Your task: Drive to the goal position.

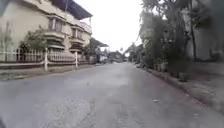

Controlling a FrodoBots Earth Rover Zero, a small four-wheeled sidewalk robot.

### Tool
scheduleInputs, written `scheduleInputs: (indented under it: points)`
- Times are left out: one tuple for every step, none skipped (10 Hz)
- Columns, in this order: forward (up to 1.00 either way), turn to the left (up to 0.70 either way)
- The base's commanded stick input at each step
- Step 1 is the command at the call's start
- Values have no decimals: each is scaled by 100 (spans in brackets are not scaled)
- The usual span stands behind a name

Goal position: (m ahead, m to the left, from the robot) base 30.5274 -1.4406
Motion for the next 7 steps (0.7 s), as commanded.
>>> scheduleInputs:
  points:
    - [100, -2]
    - [100, -8]
    - [100, -31]
    - [100, -9]
    - [100, 0]
    - [100, 0]
    - [100, 0]
